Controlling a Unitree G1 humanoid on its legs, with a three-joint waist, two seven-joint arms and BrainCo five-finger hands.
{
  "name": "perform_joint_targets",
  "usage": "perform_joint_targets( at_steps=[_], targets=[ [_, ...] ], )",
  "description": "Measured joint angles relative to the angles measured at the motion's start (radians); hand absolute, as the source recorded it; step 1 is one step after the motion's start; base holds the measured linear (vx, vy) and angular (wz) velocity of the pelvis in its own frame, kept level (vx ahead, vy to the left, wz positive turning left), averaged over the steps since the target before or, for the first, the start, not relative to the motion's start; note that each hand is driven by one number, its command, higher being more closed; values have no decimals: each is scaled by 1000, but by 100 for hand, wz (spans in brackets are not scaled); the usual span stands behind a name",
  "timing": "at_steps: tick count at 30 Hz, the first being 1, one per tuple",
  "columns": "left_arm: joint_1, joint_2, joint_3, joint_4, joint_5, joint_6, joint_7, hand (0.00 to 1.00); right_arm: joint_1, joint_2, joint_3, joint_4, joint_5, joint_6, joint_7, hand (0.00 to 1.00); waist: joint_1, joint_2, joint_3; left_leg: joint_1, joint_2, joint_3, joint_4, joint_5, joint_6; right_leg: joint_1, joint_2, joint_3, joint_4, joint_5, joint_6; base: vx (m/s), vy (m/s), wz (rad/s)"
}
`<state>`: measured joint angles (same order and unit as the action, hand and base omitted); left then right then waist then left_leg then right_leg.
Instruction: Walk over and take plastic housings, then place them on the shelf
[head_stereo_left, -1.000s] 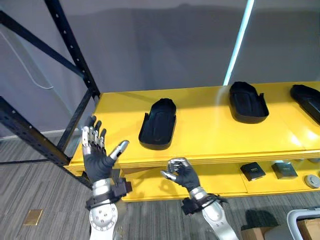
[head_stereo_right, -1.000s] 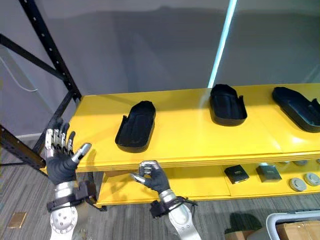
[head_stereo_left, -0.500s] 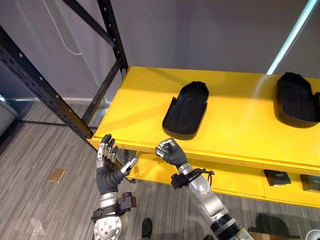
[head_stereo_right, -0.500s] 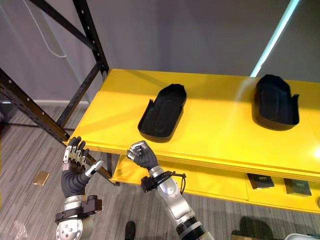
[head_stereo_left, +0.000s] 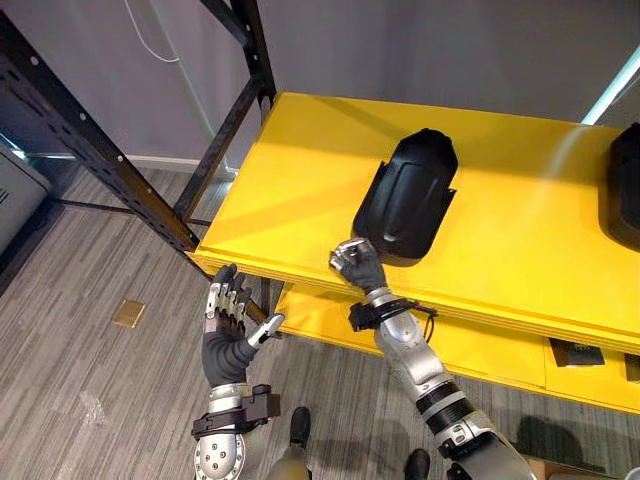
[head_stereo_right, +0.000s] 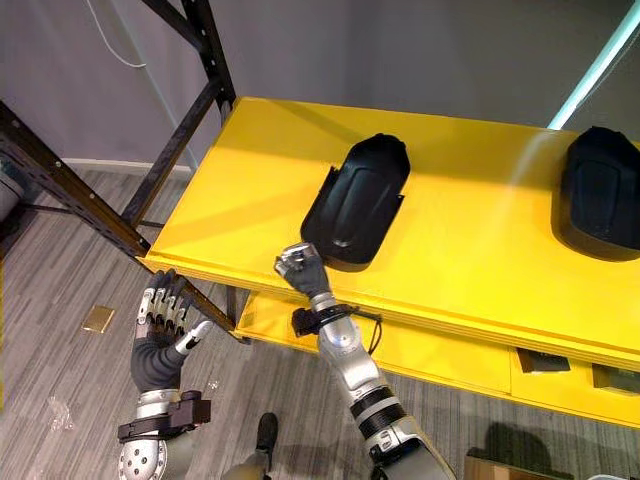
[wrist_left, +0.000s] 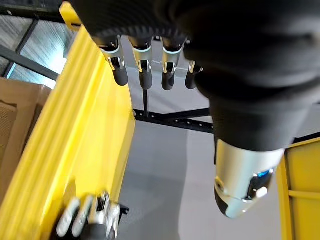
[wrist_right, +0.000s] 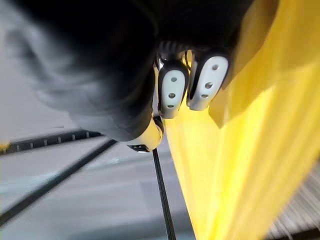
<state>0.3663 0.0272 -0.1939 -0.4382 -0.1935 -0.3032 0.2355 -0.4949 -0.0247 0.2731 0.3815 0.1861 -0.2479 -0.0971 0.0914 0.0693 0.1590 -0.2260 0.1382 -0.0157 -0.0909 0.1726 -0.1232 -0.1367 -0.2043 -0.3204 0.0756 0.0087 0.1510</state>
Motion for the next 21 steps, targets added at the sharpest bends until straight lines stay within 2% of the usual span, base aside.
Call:
perform_joint_targets(
  at_steps=[11,21],
  targets=[
    [1,0,0,1,-39,0,-9,0,-10,-17,-115,0,-20,-2,-71,100,-2,1,13,3,-1,-5,0,6,0,-1,-3,-1,12,-2,1,-3,0,0],
    [2,0,0,2,-60,1,-31,0,-59,-36,-136,36,-40,2,-80,100,-2,0,23,1,-1,-6,0,8,1,-4,-3,-1,14,1,4,-3,0,0]
  ],
)
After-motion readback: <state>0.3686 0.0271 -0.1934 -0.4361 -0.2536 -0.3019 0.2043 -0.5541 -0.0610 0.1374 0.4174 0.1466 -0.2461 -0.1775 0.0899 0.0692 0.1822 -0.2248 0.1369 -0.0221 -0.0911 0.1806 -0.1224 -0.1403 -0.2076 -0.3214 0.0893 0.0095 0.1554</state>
